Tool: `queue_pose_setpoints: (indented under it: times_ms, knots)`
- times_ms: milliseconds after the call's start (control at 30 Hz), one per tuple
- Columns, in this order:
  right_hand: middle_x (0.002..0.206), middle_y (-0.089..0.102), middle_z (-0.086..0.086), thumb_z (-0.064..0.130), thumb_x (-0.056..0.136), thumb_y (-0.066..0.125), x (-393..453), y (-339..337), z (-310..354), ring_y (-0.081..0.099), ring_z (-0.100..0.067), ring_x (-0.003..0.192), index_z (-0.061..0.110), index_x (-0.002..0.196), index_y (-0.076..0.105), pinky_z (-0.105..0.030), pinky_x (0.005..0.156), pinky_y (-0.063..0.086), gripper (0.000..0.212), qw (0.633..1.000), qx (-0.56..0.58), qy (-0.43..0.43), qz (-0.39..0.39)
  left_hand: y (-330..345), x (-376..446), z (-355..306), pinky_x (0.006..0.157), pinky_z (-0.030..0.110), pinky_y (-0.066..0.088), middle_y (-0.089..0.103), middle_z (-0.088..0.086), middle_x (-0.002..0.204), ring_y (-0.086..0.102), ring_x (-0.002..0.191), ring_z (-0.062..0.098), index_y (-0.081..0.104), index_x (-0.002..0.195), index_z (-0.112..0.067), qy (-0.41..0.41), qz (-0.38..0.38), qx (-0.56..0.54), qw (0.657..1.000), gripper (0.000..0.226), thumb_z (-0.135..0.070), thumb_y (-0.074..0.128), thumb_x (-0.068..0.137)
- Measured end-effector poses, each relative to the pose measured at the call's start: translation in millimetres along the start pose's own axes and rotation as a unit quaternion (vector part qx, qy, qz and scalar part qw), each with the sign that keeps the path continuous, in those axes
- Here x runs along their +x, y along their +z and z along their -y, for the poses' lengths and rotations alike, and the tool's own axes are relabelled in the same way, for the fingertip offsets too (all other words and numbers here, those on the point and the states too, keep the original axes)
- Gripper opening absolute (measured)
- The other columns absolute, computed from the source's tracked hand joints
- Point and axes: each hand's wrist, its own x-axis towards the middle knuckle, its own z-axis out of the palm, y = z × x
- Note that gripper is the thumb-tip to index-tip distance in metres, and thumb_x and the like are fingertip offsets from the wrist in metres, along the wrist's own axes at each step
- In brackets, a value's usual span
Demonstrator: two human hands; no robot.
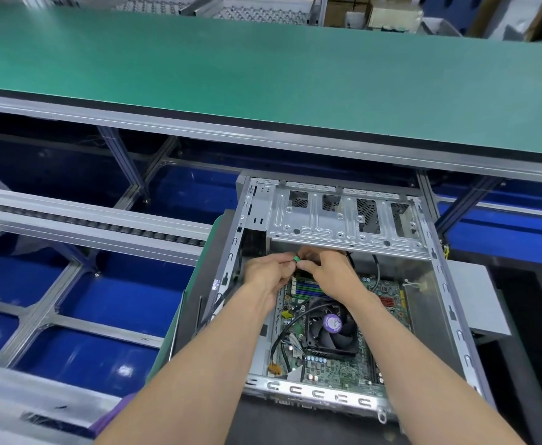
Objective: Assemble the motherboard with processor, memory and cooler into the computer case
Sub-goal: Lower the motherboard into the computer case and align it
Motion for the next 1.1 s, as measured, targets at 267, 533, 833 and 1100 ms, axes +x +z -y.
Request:
queue_pose_setpoints:
  times_ms: [267, 533, 833, 1100]
  knots:
    - [0.099, 0.065, 0.006, 0.022, 0.101, 0.063, 3, 4, -5, 0.058, -0.013, 0.097, 0.018, 0.109, 0.066, -0.021, 0.079, 0.037, 0.009, 1.000, -0.004, -0.011, -0.004, -1, 0, -2, 0.066, 0.024, 0.051, 0.076, -0.001, 0.073, 0.070, 0.074, 0.012, 0.074, 0.084, -0.013, -0.012, -0.023, 0.000, 1.000, 0.011, -0.003, 0.071, 0.087]
    - [0.108, 0.072, -0.007, 0.031, 0.106, 0.048, 8, 6, -5, 0.065, -0.029, 0.101, 0.019, 0.121, 0.069, -0.034, 0.084, 0.048, 0.029, 0.986, -0.164, 0.026, -0.022, -12, 14, 8, 0.089, 0.023, 0.051, 0.066, 0.013, 0.119, 0.059, 0.095, 0.021, 0.077, 0.100, -0.011, 0.061, -0.180, 0.142, 0.971, 0.021, -0.001, 0.061, 0.092]
    - [0.114, 0.073, 0.000, 0.034, 0.101, 0.048, 9, 9, 1, 0.067, -0.028, 0.105, 0.031, 0.116, 0.066, -0.039, 0.087, 0.047, 0.023, 0.956, -0.293, -0.028, 0.008, -7, 13, 20, 0.063, 0.011, 0.050, 0.070, 0.010, 0.087, 0.062, 0.071, 0.012, 0.075, 0.105, -0.004, 0.077, -0.068, 0.281, 0.954, 0.029, 0.014, 0.063, 0.086]
    - [0.111, 0.073, -0.002, 0.035, 0.101, 0.048, 9, 12, 2, 0.069, -0.029, 0.099, 0.030, 0.111, 0.066, -0.034, 0.070, 0.041, 0.021, 0.942, -0.327, -0.066, -0.018, -9, 19, 22, 0.094, 0.034, 0.056, 0.073, 0.015, 0.108, 0.070, 0.100, 0.025, 0.076, 0.103, -0.003, 0.045, -0.082, 0.276, 0.956, 0.026, 0.011, 0.069, 0.084]
